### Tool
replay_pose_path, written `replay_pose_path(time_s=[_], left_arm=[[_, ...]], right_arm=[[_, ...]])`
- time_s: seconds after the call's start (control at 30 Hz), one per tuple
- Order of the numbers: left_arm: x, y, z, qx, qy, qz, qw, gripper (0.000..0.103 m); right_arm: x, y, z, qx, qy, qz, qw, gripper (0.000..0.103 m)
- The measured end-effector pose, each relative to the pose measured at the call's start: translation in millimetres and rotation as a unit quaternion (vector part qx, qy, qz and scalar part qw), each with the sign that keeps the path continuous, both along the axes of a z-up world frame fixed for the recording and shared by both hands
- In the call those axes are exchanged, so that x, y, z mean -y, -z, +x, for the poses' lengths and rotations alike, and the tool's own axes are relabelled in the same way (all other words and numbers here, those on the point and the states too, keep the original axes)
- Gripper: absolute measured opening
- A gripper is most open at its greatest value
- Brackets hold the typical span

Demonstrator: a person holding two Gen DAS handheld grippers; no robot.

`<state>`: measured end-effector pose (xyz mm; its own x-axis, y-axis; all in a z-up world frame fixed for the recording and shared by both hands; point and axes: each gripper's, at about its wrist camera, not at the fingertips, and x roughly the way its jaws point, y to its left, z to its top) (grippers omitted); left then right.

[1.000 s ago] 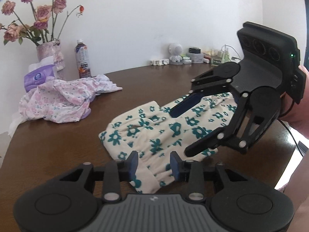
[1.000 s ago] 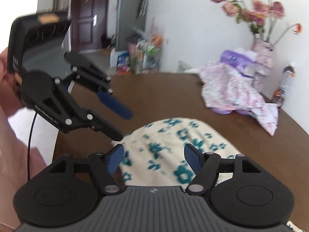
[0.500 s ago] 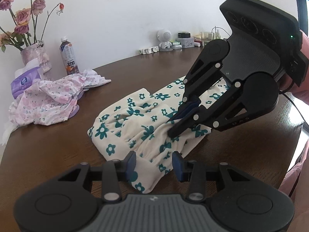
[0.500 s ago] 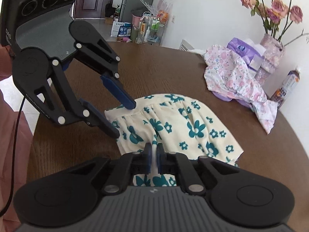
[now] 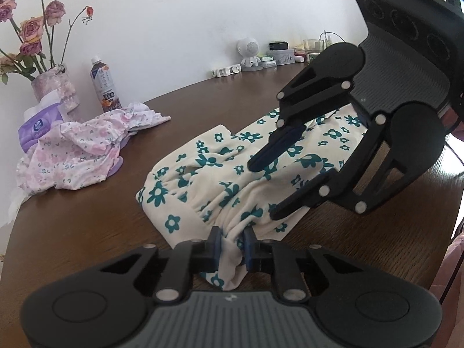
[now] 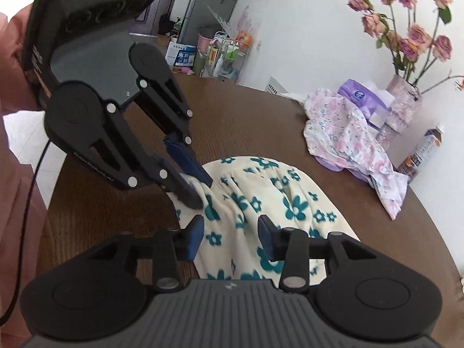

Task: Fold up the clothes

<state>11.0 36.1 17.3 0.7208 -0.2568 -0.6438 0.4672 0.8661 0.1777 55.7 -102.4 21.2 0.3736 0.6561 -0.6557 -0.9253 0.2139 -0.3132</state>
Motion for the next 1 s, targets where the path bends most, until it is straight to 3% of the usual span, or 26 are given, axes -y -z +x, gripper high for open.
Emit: replay_pose_path(time_s=[0.1,0.23,0.47,0.63,0.73,0.8,0.93,1.0], left_arm=[[-3,2,-1,-0.003,-0.009,-0.007,0.9999,0.013],[-9,5,-1,-0.007,-0.029,-0.037,0.9988,0.012],[-16,6,-1,-0.017,-0.072,-0.091,0.9931,0.012],[1,-13,-20,0.036,-0.072,-0.071,0.9942,0.016],[12,-13,-16,0.046,-0.065,-0.042,0.9960,0.017],[15,-5,-8,0.034,-0.065,-0.028,0.9969,0.017],[5,6,-1,0.015,-0.075,-0.049,0.9958,0.014],[3,7,-1,0.014,-0.078,-0.056,0.9953,0.014]], right_arm=[[-7,8,11,-0.022,0.005,-0.009,1.000,0.025],[16,11,8,-0.017,0.017,-0.016,1.000,0.004],[49,16,5,-0.024,0.043,-0.002,0.999,0.004],[52,17,5,-0.023,0.041,0.004,0.999,0.004],[52,16,3,-0.018,0.039,0.000,0.999,0.004],[53,11,2,-0.023,0.044,0.010,0.999,0.005],[48,4,-4,-0.026,0.048,0.047,0.997,0.011],[39,7,-6,-0.020,0.039,0.045,0.998,0.021]])
